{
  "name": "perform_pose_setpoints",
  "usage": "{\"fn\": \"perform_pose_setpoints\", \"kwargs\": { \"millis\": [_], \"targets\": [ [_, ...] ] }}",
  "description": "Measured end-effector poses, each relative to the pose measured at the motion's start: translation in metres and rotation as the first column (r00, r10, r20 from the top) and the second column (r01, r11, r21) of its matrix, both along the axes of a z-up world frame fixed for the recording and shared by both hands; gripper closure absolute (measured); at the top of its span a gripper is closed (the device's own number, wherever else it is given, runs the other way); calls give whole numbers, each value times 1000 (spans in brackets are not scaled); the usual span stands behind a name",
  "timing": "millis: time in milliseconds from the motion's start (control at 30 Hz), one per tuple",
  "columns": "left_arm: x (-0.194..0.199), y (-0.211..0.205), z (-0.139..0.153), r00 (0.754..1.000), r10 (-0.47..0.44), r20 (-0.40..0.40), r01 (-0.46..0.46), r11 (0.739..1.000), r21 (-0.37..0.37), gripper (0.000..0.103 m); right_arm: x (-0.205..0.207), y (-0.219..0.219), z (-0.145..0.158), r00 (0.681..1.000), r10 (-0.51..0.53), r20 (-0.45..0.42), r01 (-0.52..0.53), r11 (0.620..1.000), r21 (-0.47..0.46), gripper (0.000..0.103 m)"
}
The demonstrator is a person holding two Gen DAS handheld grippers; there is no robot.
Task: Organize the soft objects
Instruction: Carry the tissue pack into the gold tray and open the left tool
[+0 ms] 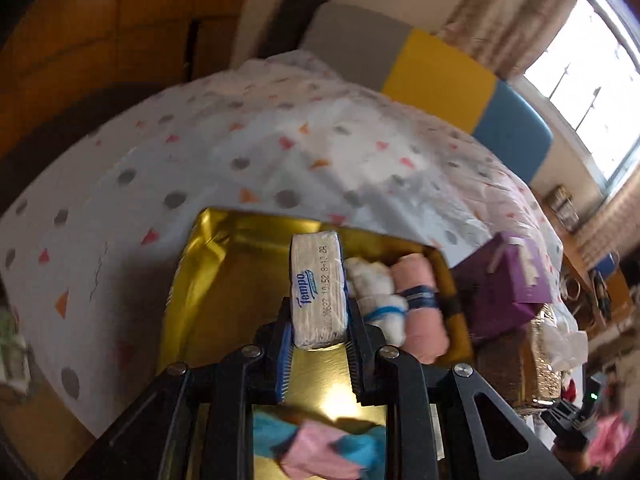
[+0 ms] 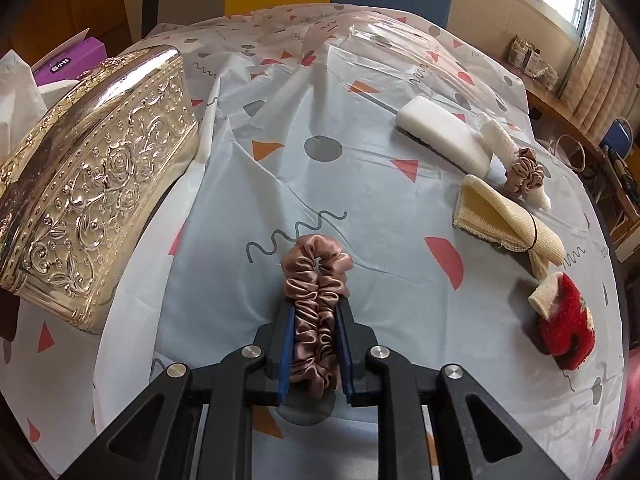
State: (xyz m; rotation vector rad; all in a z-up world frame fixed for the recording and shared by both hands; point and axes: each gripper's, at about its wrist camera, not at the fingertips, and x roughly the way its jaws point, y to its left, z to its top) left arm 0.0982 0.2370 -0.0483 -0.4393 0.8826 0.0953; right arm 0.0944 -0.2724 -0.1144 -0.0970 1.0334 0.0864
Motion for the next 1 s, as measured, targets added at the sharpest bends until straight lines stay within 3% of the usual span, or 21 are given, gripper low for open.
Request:
{"fn": "perform_pose_setpoints", "kwargs": {
  "millis": [200, 267, 300, 333, 400, 567, 700, 1000],
  "targets": [
    [18, -5, -18, 999, 13, -50, -17, 997, -71, 79, 0, -1, 0, 1000, -2, 3, 2, 1000, -1, 85],
    [33, -18, -21, 997, -23, -78, 17, 998, -68, 78, -1, -1, 1, 1000, -4, 3, 4, 1000, 0, 85],
    [37, -24, -20, 997, -23, -80, 19, 998, -54, 69, 0, -1, 0, 1000, -3, 3, 3, 1000, -2, 85],
    [40, -29, -16, 996, -8, -88, 4, 999, -48, 44, 0, -1, 0, 1000, -2, 3, 2, 1000, -4, 85],
    [42, -30, -15, 996, 39, -80, -43, 998, -52, 29, 1, -1, 0, 1000, -1, 2, 2, 1000, -1, 85],
    [23, -39, -3, 996, 81, -37, -75, 989, 123, 29, 2, -1, 0, 1000, -2, 4, 2, 1000, 0, 85],
    [-2, -43, 2, 996, 86, -2, -83, 972, 219, 28, 3, 0, -1, 1000, -3, 7, 3, 1000, 1, 85],
    [-48, -64, 9, 998, 37, 46, -49, 949, 312, 28, 1, 3, -1, 999, -15, 31, 15, 1000, -13, 85]
  ]
}}
